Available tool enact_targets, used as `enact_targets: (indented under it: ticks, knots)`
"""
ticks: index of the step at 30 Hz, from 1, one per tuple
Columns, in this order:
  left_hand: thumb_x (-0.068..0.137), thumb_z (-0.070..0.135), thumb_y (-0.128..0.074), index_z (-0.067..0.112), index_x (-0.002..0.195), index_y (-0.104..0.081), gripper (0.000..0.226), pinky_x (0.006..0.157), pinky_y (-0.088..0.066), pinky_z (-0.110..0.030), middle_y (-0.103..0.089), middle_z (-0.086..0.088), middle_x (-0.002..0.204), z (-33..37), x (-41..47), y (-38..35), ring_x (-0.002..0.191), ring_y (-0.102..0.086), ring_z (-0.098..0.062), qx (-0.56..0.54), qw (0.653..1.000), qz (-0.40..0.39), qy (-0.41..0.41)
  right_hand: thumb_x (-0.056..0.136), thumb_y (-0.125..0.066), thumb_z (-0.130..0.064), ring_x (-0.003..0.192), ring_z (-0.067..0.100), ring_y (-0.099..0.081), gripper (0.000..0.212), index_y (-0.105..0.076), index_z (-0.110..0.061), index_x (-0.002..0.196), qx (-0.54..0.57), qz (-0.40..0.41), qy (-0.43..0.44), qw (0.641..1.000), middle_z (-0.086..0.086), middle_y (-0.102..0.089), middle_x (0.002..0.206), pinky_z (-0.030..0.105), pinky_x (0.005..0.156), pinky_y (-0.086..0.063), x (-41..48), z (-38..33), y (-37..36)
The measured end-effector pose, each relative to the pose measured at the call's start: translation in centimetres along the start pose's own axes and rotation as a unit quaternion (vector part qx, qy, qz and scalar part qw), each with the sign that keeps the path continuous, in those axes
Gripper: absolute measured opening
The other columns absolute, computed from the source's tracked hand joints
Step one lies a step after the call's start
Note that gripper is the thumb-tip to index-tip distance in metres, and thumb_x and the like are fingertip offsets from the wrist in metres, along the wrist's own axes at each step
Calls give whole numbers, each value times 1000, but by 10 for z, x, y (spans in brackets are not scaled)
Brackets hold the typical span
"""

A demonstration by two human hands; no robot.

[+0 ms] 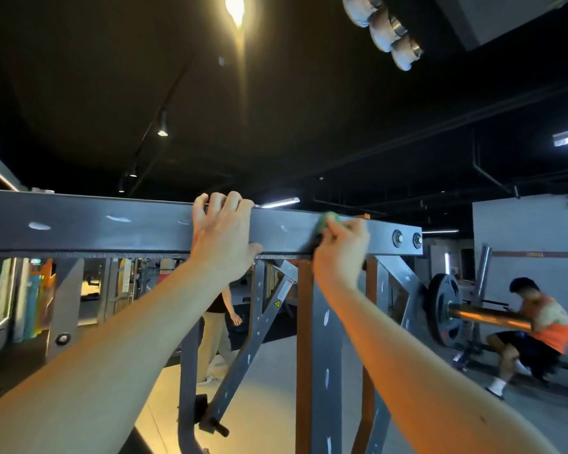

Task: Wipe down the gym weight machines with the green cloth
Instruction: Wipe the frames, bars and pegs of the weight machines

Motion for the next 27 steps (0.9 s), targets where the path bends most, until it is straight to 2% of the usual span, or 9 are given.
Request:
enact_targets:
  ticks: [2,4,7,9,14,17,21,24,27]
  knots:
    - [82,51,-77,24,141,-51,70,121,-18,-49,-51,1,137,-1,0,0,133,-40,-26,2,1000,0,-8,98,-61,-14,100,7,-40,10,-71,-13,101,0,-44,114,993,-5,-46,103,19,87,-35,-30,-40,-17]
    - [82,53,-76,24,142,-52,71,120,-17,-50,-52,1,135,-3,1,5,132,-41,-26,11,1000,-7,-20,95,-66,-18,109,17,-39,25,-70,-13,119,-8,-98,201,975,2,-49,117,26,94,-37,-47,-62,-25]
    - [85,47,-77,25,146,-47,72,121,-15,-51,-49,1,140,-7,0,10,136,-38,-27,25,998,-46,-22,96,-63,-5,114,24,-42,38,-66,-12,133,-15,-163,237,958,6,-50,123,31,99,-43,-25,-47,-17]
    - [87,41,-77,26,148,-44,71,122,-13,-51,-47,2,143,-8,-3,14,138,-36,-26,28,998,-61,-20,95,-59,3,112,23,-44,39,-67,-13,130,-23,-151,220,963,5,-49,118,34,97,-46,-5,-23,-3]
    - [88,34,-77,25,148,-44,69,122,-14,-49,-46,1,145,1,-3,15,138,-35,-27,38,997,-74,3,91,-50,11,105,25,-45,33,-71,-6,110,-8,-39,21,999,9,-51,113,38,91,-47,4,-4,0]
    - [87,31,-78,26,147,-46,68,120,-15,-46,-49,3,141,3,2,13,135,-37,-25,38,997,-66,3,75,-56,19,103,28,-46,39,-70,-8,100,10,-88,133,987,11,-55,110,35,81,-46,-41,-58,-24]
    - [86,28,-79,27,148,-47,70,121,-15,-47,-49,5,142,-3,0,13,136,-37,-24,29,998,-57,14,72,-72,12,96,32,-46,36,-76,-7,102,-10,-178,269,947,12,-57,107,37,76,-48,-43,-67,-33]
    - [85,28,-81,29,146,-47,70,122,-15,-47,-49,6,142,-5,-2,13,137,-37,-24,9,998,-54,28,68,-66,15,93,34,-49,45,-78,-8,105,-38,-147,267,952,11,-60,102,46,74,-50,-6,-34,-10]
    - [86,31,-80,30,147,-46,70,122,-14,-46,-48,7,143,-8,-5,11,136,-36,-23,-3,998,-59,33,81,-56,13,100,28,-45,40,-77,-11,105,-39,-114,137,983,7,-58,103,45,83,-48,22,8,8]
Point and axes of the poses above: each hand's wrist, its own x-axis towards the middle knuckle, its own y-axis out of the back of the hand, z = x × y, the point moved 6 cm from there along x, towards the middle knuckle
